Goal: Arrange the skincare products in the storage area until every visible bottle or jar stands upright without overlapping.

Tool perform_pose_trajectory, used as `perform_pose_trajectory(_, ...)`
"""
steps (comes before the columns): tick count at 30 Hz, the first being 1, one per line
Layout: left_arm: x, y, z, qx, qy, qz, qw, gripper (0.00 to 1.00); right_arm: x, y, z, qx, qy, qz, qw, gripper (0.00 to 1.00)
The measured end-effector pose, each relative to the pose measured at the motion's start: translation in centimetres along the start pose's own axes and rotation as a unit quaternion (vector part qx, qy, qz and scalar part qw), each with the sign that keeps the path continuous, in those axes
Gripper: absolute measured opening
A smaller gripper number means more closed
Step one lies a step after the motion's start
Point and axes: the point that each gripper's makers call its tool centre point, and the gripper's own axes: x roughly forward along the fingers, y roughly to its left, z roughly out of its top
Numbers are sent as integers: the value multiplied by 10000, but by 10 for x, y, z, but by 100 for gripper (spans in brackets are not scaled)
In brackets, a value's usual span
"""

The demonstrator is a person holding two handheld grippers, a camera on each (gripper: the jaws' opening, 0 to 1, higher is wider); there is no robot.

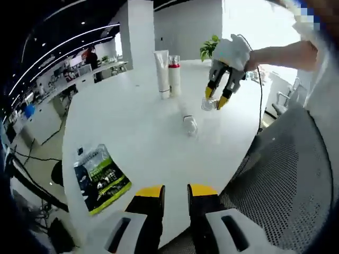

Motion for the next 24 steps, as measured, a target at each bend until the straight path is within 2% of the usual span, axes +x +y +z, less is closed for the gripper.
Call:
perform_pose_trajectory(1, -1, -3, 10, -206, -207, -55, 9996, 18, -9, -1, 11, 361, -275, -146, 9989, 19)
perform_pose_trajectory(3, -1, -16, 35, -841, -780, -408, 9926, 20, -24, -2, 34, 904, -817, -340, 9920, 19)
perform_pose_trajectory(4, -2, -26, 49, -1291, -1107, -660, 9832, 20, -29, 0, 46, 1090, -1070, -357, 9876, 19)
perform_pose_trajectory(5, -2, -32, 57, -1540, -1291, -835, 9760, 23, -35, 7, 63, 1370, -1471, -289, 9792, 19)
perform_pose_trajectory(6, -2, -40, 68, -1875, -1575, -1105, 9632, 26, -40, 11, 74, 1565, -1733, -240, 9720, 19)
perform_pose_trajectory(7, -2, -46, 74, -2034, -1729, -1261, 9554, 29, -46, 15, 87, 1910, -2078, -216, 9591, 19)
perform_pose_trajectory(8, -1, -52, 79, -2232, -1884, -1411, 9459, 34, -48, 17, 91, 1992, -2190, -191, 9550, 19)
perform_pose_trajectory(9, 0, -56, 80, -2278, -1930, -1478, 9429, 38, -52, 21, 99, 2141, -2405, -141, 9466, 19)
perform_pose_trajectory(10, 1, -62, 81, -2331, -1965, -1533, 9400, 41, -57, 23, 108, 2486, -2668, -108, 9311, 19)
perform_pose_trajectory(12, 1, -67, 81, -2340, -1999, -1607, 9378, 46, -64, 30, 120, 2786, -2999, 39, 9124, 18)
perform_pose_trajectory(13, 0, -73, 82, -2355, -2062, -1701, 9344, 47, -67, 31, 123, 2920, -3107, 44, 9045, 18)
perform_pose_trajectory(14, 0, -77, 81, -2352, -2083, -1770, 9327, 49, -71, 35, 129, 3160, -3274, 178, 8903, 18)
perform_pose_trajectory(16, 1, -84, 73, -2278, -2046, -1878, 9333, 50, -77, 44, 139, 3324, -3522, 400, 8740, 18)
perform_pose_trajectory(17, 1, -90, 66, -2031, -1791, -1969, 9423, 50, -78, 47, 143, 3398, -3605, 463, 8675, 18)
perform_pose_trajectory(18, 0, -90, 69, -2020, -1850, -1992, 9409, 50, -80, 51, 146, 3453, -3680, 579, 8614, 18)
perform_pose_trajectory(19, -1, -90, 72, -2057, -1940, -2066, 9367, 51, -82, 56, 152, 3514, -3794, 709, 8530, 18)
perform_pose_trajectory(21, -2, -96, 74, -2339, -1921, -2334, 9241, 53, -83, 61, 158, 3598, -3906, 835, 8432, 18)
perform_pose_trajectory(22, -3, -98, 76, -2390, -1962, -2415, 9198, 55, -83, 64, 161, 3636, -3953, 936, 8383, 18)
perform_pose_trajectory(23, -3, -98, 78, -2354, -2001, -2451, 9190, 57, -82, 67, 162, 3773, -3980, 993, 8303, 18)
perform_pose_trajectory(24, -6, -105, 79, -2291, -1984, -2630, 9160, 60, -82, 66, 164, 3770, -4059, 1000, 8266, 18)
